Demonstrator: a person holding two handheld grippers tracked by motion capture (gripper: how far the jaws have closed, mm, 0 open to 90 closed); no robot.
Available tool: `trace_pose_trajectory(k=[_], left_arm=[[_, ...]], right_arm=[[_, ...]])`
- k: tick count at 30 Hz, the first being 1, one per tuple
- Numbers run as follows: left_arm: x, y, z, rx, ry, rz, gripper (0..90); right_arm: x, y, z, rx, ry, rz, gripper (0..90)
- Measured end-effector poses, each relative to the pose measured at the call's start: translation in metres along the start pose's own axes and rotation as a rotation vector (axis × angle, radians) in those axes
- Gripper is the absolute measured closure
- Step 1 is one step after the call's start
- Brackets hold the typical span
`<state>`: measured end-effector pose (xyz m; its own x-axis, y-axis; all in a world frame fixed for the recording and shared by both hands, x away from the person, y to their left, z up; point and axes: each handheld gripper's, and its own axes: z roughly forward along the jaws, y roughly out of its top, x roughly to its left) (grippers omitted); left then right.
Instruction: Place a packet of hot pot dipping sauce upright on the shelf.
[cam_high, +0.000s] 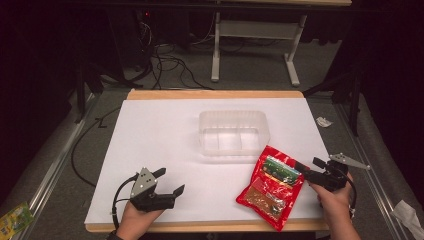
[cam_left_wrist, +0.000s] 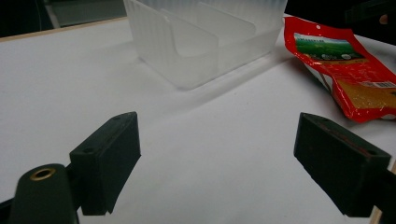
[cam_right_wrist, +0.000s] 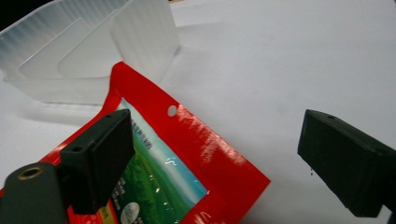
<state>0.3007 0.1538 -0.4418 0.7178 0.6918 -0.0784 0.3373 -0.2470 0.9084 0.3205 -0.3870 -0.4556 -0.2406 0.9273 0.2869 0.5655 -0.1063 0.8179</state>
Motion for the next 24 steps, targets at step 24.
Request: trace_pose_trajectory(k=[24], left_arm=[[0.000, 0.000, 0.000, 0.001, -0.011, 0.007, 15.3]], right_arm=[[-0.015, -0.016, 0.012, 0.105, 0.145, 0.196, 22.6]])
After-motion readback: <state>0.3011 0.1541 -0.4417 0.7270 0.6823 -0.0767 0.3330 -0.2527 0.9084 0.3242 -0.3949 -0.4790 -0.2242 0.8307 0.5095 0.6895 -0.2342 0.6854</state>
